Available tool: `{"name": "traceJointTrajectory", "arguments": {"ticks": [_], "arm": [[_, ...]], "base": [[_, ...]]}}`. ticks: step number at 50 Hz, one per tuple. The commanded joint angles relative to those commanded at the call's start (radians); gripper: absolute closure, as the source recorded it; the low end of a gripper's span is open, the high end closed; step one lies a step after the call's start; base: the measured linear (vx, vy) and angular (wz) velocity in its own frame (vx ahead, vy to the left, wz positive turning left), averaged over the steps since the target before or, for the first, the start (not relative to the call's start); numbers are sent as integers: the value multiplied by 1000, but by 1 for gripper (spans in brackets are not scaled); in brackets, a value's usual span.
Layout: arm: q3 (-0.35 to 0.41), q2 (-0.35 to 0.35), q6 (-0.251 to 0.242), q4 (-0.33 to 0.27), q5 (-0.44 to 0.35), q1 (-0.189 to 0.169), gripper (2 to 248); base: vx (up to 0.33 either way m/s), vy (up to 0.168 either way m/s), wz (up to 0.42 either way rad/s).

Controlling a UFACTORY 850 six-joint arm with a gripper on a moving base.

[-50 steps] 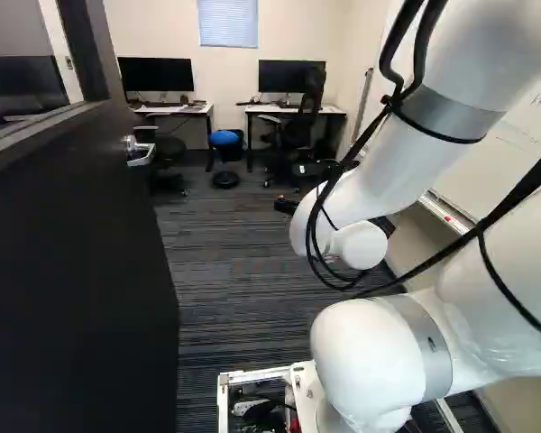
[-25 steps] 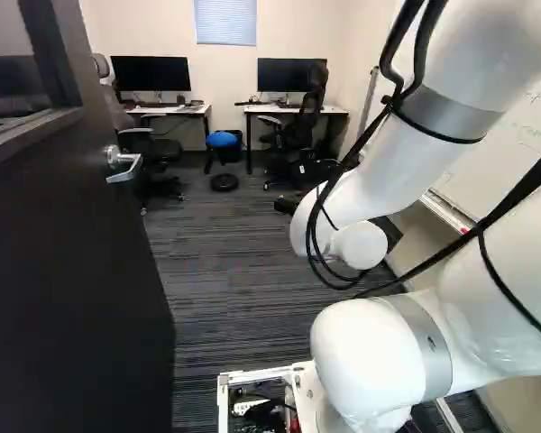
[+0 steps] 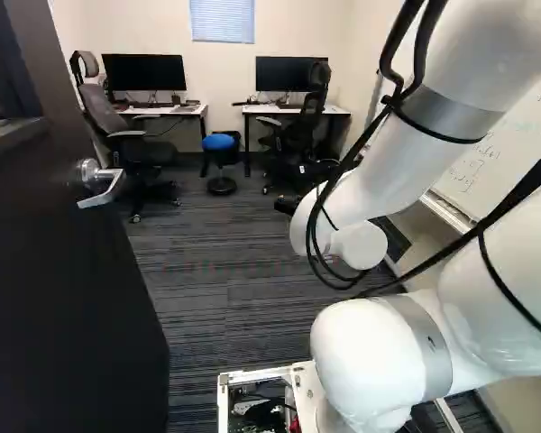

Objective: Open the door and move inside

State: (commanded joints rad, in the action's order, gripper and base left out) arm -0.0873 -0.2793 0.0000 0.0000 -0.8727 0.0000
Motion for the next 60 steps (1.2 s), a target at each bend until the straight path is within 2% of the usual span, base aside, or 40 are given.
{"name": "traceJointTrajectory", "arguments": {"ticks": [60], "arm": [[0, 0, 0, 0, 0, 0, 3]], "base": [[195, -8, 2]]}}
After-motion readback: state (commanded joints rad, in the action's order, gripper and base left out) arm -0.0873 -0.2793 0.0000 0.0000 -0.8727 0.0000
